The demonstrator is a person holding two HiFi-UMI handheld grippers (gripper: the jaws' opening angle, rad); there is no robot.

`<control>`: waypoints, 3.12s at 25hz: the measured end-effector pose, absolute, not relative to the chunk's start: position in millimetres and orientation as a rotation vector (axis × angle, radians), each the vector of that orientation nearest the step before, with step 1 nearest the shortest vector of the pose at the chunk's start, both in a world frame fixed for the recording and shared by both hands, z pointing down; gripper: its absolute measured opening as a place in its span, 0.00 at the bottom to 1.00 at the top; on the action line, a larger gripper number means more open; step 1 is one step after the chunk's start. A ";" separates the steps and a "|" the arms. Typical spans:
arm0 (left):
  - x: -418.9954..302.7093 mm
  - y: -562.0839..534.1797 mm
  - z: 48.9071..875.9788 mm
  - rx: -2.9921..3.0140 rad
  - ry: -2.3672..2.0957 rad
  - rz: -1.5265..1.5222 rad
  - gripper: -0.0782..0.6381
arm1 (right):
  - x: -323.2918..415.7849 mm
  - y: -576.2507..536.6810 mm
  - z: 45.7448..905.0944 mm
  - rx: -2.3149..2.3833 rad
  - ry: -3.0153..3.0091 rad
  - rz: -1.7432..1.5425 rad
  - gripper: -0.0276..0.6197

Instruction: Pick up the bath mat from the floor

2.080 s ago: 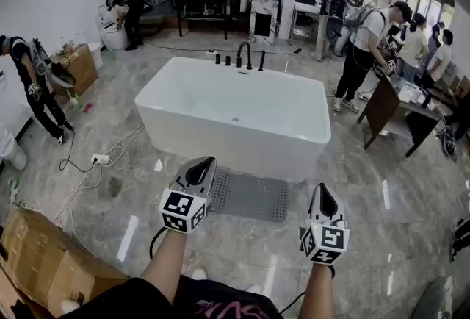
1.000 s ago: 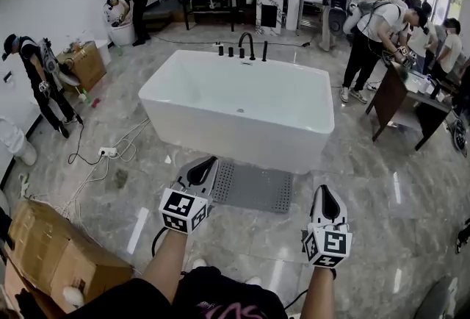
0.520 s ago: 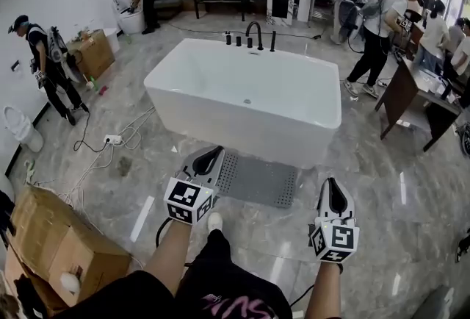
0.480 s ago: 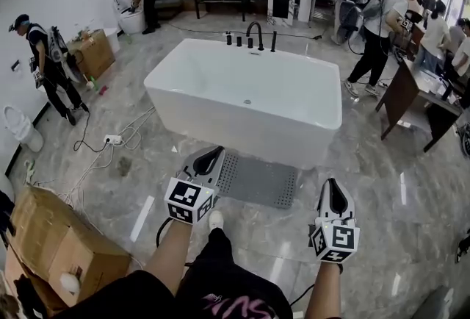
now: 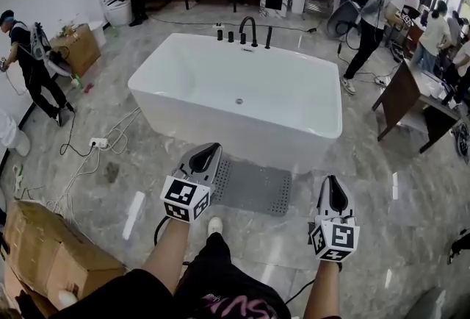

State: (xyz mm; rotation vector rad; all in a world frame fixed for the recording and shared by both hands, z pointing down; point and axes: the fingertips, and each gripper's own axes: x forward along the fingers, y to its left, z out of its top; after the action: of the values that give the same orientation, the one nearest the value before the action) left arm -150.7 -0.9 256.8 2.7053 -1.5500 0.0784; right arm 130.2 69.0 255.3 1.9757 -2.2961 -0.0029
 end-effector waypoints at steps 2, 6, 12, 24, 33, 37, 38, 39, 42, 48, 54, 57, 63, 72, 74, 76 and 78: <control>-157.8 -28.3 261.5 2.706 -1.532 0.082 0.12 | 121.7 43.6 257.3 1.979 -2.277 0.001 0.08; -177.6 -79.3 278.0 2.687 -1.480 0.099 0.12 | 96.8 -2.6 262.6 1.973 -2.235 0.000 0.08; -188.0 -146.5 292.2 2.702 -1.408 0.116 0.12 | 80.7 -60.7 265.7 2.009 -2.175 0.007 0.08; -176.5 -194.6 303.4 2.675 -1.391 0.158 0.12 | 106.4 -109.0 270.6 2.013 -2.126 0.036 0.08; -144.8 -195.2 306.6 2.671 -1.439 0.197 0.12 | 147.0 -124.7 277.0 1.983 -2.194 0.095 0.08; -139.1 -201.3 318.3 2.660 -1.447 0.226 0.12 | 163.1 -127.9 297.8 1.977 -2.167 0.133 0.08; -138.6 -201.8 323.0 2.663 -1.446 0.241 0.12 | 166.7 -128.5 303.8 1.988 -2.160 0.150 0.08; -138.7 -202.8 327.9 2.667 -1.449 0.254 0.12 | 170.2 -130.1 308.9 2.004 -2.155 0.165 0.08; -146.5 -204.9 340.4 2.644 -1.485 0.239 0.12 | 174.6 -133.9 323.3 2.026 -2.153 0.185 0.08; -158.9 -211.5 384.1 2.599 -1.521 0.231 0.12 | 175.0 -137.0 371.8 1.993 -2.142 0.199 0.08; -157.5 -220.5 450.1 2.570 -1.548 0.220 0.12 | 185.7 -147.9 437.5 1.991 -2.155 0.214 0.08; -152.0 -225.8 479.7 2.573 -1.555 0.240 0.12 | 194.8 -155.0 466.9 1.974 -2.144 0.220 0.10; -153.1 -239.6 552.0 2.564 -1.567 0.283 0.12 | 197.9 -171.7 539.2 1.935 -2.157 0.226 0.15; -164.3 -264.3 688.1 2.522 -1.606 0.328 0.12 | 213.6 -196.8 669.9 1.953 -2.157 0.238 0.16; -168.8 -270.9 713.9 2.515 -1.623 0.329 0.12 | 216.5 -204.3 697.2 1.960 -2.156 0.239 0.16; -171.4 -276.0 739.1 2.517 -1.636 0.333 0.12 | 218.9 -208.9 724.7 1.959 -2.165 0.235 0.16; -172.7 -281.0 766.2 2.528 -1.647 0.344 0.12 | 223.7 -213.4 751.0 1.969 -2.179 0.222 0.16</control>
State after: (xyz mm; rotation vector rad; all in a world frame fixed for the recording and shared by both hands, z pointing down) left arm -172.7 -281.0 766.2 2.5278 -1.6474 0.3442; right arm 223.7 -213.4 751.0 1.9692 -2.1792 0.2223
